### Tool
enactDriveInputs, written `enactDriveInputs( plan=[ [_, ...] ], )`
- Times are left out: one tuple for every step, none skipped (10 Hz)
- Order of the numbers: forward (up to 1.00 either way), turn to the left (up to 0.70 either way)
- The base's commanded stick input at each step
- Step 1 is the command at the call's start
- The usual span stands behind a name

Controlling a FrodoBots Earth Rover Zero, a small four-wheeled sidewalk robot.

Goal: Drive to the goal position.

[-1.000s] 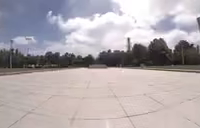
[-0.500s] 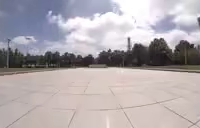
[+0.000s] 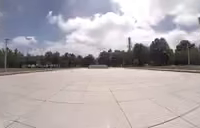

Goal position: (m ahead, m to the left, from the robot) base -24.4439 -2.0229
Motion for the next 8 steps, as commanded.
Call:
enactDriveInputs(
  plan=[
    [1.0, 0.0],
    [1.0, 0.0],
    [1.0, 0.0],
    [1.0, 0.0],
    [1.0, 0.0],
    [1.0, 0.0],
    [1.0, 0.0],
    [1.0, 0.0]
  ],
)
